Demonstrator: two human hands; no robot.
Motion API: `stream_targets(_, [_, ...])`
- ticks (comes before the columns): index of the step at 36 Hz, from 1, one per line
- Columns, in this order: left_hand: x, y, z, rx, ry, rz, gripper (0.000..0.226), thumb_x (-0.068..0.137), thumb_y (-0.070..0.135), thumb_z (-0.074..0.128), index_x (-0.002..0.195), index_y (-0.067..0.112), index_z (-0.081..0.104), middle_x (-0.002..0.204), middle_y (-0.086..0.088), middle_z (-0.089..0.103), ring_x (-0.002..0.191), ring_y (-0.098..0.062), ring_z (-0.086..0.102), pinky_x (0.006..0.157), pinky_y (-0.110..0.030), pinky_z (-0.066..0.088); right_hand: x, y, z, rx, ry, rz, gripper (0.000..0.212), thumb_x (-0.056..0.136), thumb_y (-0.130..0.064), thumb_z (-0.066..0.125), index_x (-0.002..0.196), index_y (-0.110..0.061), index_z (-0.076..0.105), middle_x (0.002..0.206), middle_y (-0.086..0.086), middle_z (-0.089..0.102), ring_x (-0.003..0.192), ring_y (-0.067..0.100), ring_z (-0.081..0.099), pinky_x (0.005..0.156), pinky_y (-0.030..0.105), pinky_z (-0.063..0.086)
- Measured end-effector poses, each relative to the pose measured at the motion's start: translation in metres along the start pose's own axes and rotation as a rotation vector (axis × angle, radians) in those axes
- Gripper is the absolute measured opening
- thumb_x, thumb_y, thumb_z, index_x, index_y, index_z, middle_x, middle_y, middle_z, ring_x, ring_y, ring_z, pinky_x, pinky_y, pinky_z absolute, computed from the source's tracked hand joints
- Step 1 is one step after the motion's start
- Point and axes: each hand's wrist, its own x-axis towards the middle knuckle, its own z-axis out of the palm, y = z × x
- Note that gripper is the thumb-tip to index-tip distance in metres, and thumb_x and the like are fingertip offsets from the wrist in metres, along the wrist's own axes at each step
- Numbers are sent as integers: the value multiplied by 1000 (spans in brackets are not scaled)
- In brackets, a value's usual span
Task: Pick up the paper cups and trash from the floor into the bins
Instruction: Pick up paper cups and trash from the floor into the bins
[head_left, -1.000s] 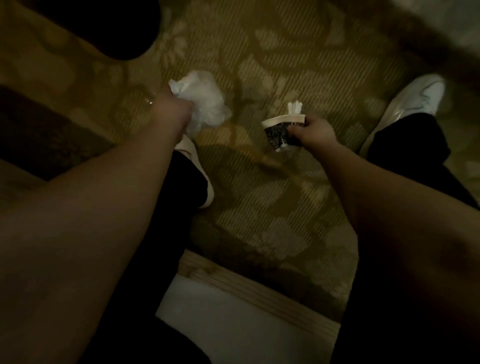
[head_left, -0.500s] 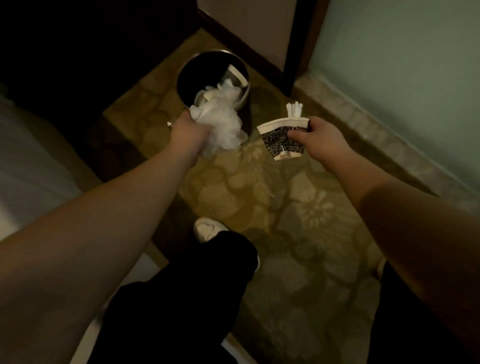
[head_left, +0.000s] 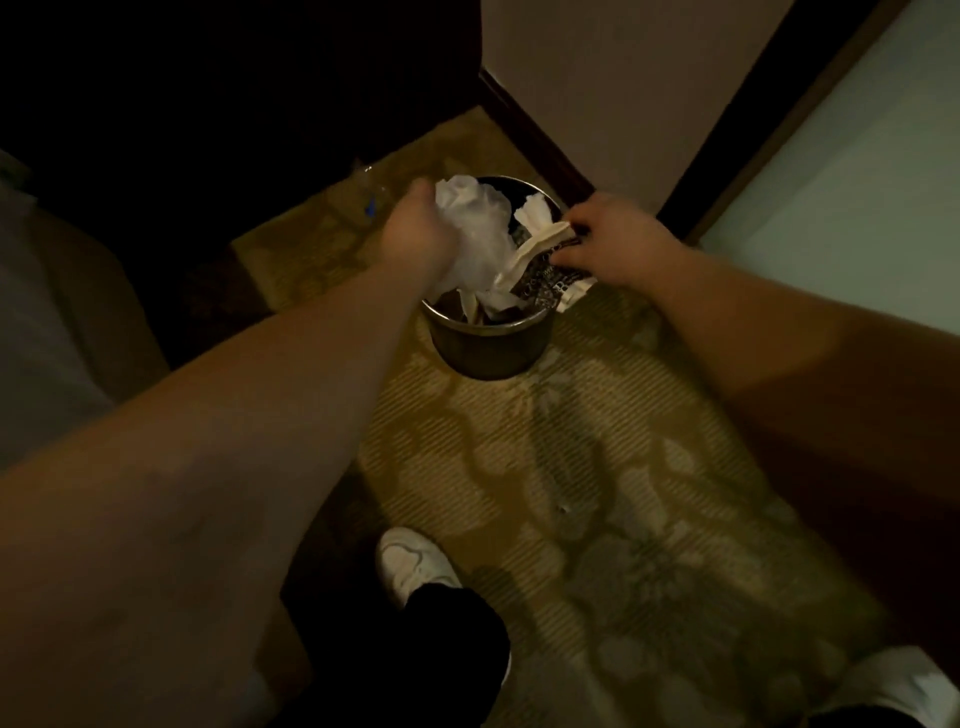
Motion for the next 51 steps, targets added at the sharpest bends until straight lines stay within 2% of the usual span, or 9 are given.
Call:
stream_targets(12, [63,3,56,168,-333,91,42,100,24,51,138,9,46,133,-12,57,122,-30,54,89,-30,37,22,44,4,179,-30,14,19,89,-34,71,101,-19,66,81,-7,50,67,2,46,53,11,30])
stream_targets(18, [49,-39,73,700,-667,106,54,100,28,51,151,20,35,158,-13,28,142,-34,31,110,-48,32,31,44,2,258,-39,72,13,91,-33,69,95,-27,58,73,-12,53,66,0,49,55,19,32])
stream_targets(21, [47,-41,66,789,-607,125,54,99,31,49,150,22,34,152,-13,35,135,-37,35,110,-51,27,40,36,-2,241,-44,97,13,92,-33,67,95,-24,58,72,-13,51,68,6,50,57,22,34])
stream_targets(24, [47,-36,54,652,-481,93,71,92,34,56,155,20,25,151,-13,31,138,-37,27,112,-51,24,51,23,-3,234,-65,126,23,92,-36,66,105,-17,64,77,-9,55,84,17,58,68,27,38])
stream_targets(32, [42,-45,17,135,-286,-28,61,85,29,67,140,16,45,147,-10,35,138,-31,33,107,-42,36,75,-13,-3,206,-192,229,34,94,-35,64,118,-11,66,109,10,67,91,21,60,73,28,43])
stream_targets(37, [16,-44,21,302,-230,91,54,87,30,67,134,12,48,140,-13,40,130,-33,36,104,-41,35,88,-24,7,147,-217,285,38,96,-36,60,120,-8,65,115,14,67,105,29,63,86,36,52])
stream_targets(44, [11,-36,48,296,-259,1,40,98,7,49,136,3,38,122,-21,58,103,-37,61,70,-39,43,102,-36,29,74,-293,326,39,96,-27,57,131,-9,55,127,17,61,114,34,59,86,35,48])
stream_targets(48, [24,-27,68,213,-423,-82,51,99,7,45,147,4,27,127,-22,57,113,-37,58,79,-38,44,104,-34,43,123,-365,339,68,96,-19,55,156,-13,22,144,18,48,130,37,49,102,40,43])
stream_targets(51, [33,-27,84,338,-587,-38,44,100,18,47,142,5,39,137,-16,53,128,-34,49,104,-44,38,93,-25,47,119,-192,198,60,93,-21,57,149,-13,38,143,17,47,131,36,46,106,44,42])
